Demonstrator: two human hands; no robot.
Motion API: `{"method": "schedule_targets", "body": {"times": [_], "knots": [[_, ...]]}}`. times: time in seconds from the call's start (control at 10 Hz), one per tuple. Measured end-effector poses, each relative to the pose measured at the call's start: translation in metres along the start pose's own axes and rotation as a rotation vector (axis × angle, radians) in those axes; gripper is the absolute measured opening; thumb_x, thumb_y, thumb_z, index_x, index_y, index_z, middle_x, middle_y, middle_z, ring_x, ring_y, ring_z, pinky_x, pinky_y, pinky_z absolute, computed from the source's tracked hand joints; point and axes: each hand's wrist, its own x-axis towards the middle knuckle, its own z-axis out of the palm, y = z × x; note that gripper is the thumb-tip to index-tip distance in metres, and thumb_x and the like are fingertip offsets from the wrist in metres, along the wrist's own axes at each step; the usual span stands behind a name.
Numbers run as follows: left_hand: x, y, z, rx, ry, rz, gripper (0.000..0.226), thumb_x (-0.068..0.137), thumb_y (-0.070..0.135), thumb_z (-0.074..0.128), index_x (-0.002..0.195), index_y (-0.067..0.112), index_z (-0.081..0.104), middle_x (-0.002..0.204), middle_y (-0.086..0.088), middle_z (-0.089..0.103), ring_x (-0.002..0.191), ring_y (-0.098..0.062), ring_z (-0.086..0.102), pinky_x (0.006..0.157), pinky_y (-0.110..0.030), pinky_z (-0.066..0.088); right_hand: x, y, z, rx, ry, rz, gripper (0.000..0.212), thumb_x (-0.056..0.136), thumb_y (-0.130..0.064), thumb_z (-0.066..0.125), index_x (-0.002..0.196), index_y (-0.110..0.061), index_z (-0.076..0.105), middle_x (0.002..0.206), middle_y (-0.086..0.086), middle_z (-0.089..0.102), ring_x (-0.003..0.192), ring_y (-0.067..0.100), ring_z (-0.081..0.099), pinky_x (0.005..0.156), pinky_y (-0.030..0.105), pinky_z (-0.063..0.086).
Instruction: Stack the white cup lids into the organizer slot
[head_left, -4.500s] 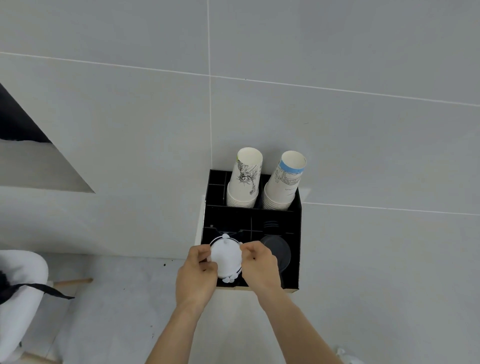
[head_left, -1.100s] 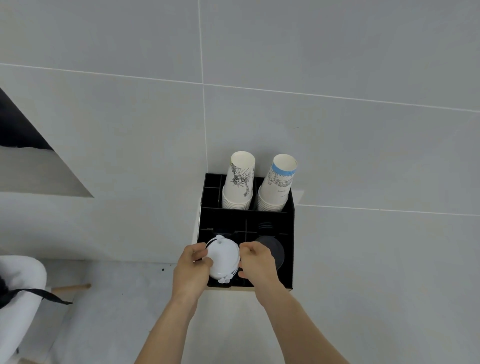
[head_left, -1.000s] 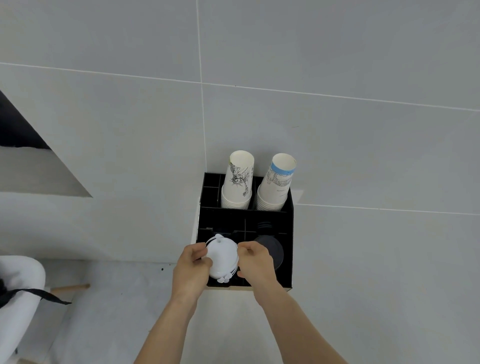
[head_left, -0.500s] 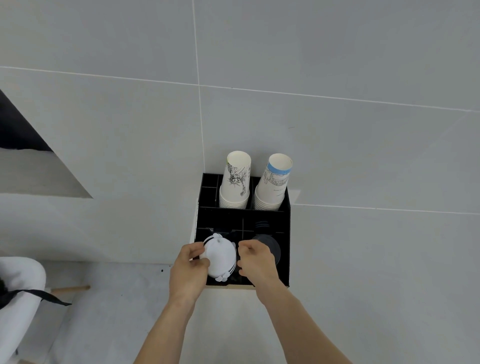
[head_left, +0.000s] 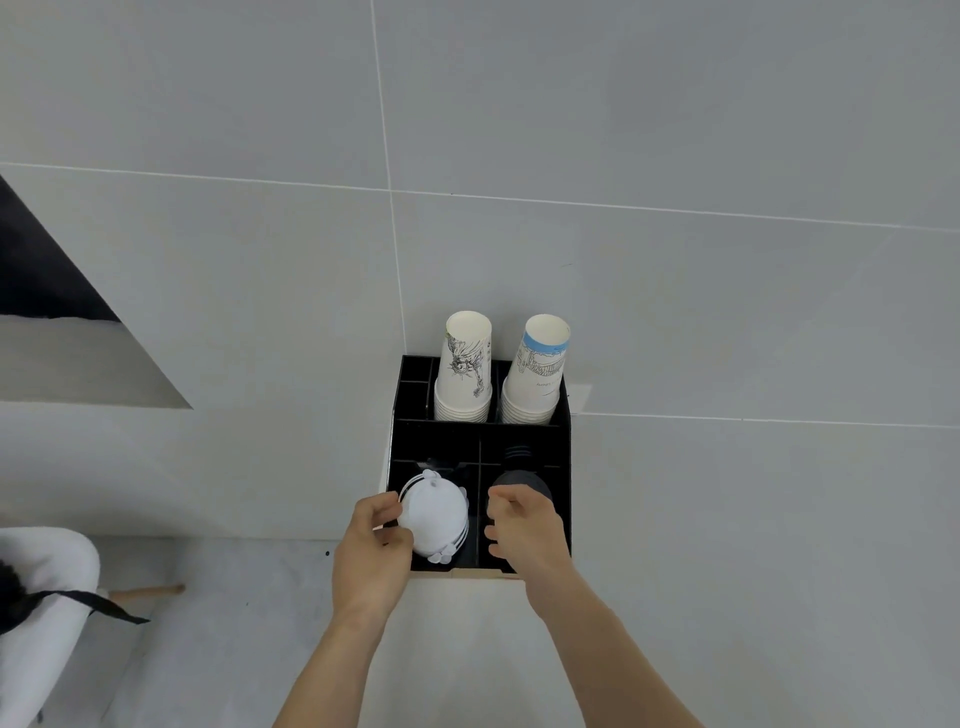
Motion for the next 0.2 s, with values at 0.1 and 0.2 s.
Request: {"method": "schedule_targets", "body": {"times": [0.1, 0.2], "knots": [[-0.009, 0.007, -0.002, 0.08, -0.016, 0.079, 0.043, 0.088, 0.001, 0.054, 0.116, 0.034, 0.056, 0.111, 0.014, 0.066, 0.103, -0.015, 0.064, 0.075, -0.029, 0.047, -0.009, -0.005, -0.015, -0.044, 0.009, -0.03, 0.026, 0.095, -0.027, 0.052, 0.113, -0.028, 0.072, 0.098, -0.002, 0.074, 0.096, 0.028, 0.075, 0.089, 0.049, 0.064], [-0.015, 0.014, 0.001, 0.18, -0.017, 0.215, 0.045, 0.087, 0.005, 0.06, 0.116, 0.039, 0.054, 0.117, 0.012, 0.066, 0.111, -0.016, 0.064, 0.087, -0.031, 0.049, -0.016, -0.01, -0.035, -0.154, 0.058, -0.129, 0.024, 0.098, -0.026, 0.053, 0.115, -0.023, 0.07, 0.101, -0.002, 0.075, 0.098, 0.024, 0.073, 0.093, 0.042, 0.06]]}}
